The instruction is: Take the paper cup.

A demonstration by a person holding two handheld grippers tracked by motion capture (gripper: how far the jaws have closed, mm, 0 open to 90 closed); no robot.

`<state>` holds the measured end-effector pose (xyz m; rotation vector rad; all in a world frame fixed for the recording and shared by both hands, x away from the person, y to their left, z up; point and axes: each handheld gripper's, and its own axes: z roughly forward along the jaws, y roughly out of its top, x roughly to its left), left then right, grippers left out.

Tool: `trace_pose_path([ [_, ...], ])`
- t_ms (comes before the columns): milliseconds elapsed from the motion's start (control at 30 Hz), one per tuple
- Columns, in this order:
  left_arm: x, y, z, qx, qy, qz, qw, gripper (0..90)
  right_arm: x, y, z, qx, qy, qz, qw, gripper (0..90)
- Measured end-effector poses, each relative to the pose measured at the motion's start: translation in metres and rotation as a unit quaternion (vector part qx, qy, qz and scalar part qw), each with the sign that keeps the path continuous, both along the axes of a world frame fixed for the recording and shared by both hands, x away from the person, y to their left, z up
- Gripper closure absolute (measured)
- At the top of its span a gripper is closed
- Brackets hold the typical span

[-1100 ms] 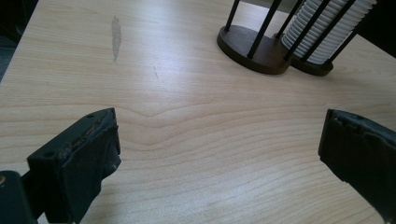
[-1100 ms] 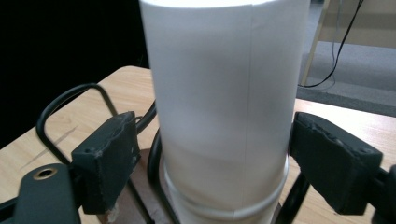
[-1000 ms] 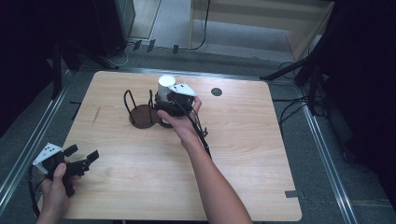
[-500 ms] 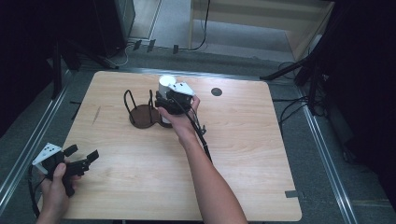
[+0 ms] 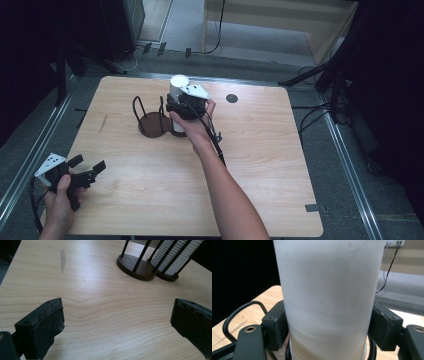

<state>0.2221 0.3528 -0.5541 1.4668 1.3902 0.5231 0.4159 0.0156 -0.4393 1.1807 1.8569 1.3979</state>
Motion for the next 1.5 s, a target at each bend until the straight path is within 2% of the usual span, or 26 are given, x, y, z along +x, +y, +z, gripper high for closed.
trace_pose_path([
  [433, 0.000, 0.000, 0.000, -0.001, 0.000, -0.001, 1.0000, 0.0, -0.009, -0.009, 0.029, 0.021, -0.037, -0.006, 0.9991, 29.3],
  [733, 0.001, 0.000, 0.000, 0.000, -0.001, -0.001, 1.0000, 0.0, -0.017, -0.023, 0.048, 0.044, -0.049, -0.016, 0.9977, 29.7],
  [900, 0.001, 0.000, 0.000, 0.003, 0.000, -0.001, 1.0000, 0.0, -0.020, -0.037, 0.056, 0.054, -0.051, -0.028, 0.9968, 29.8],
  [1067, 0.001, -0.001, 0.000, 0.003, 0.001, 0.000, 1.0000, 0.0, -0.021, -0.050, 0.057, 0.051, -0.054, -0.038, 0.9965, 29.8],
  [1400, 0.001, -0.001, 0.000, 0.007, 0.004, 0.005, 1.0000, 0.0, -0.028, -0.088, 0.040, 0.046, -0.048, -0.066, 0.9956, 29.8],
  [1467, 0.001, -0.001, 0.000, 0.006, 0.004, 0.006, 1.0000, 0.0, -0.028, -0.092, 0.039, 0.045, -0.048, -0.068, 0.9956, 29.8],
  [1500, 0.001, 0.000, 0.000, 0.003, 0.005, 0.010, 0.9999, 0.0, -0.031, -0.099, 0.035, 0.044, -0.047, -0.073, 0.9952, 29.8],
])
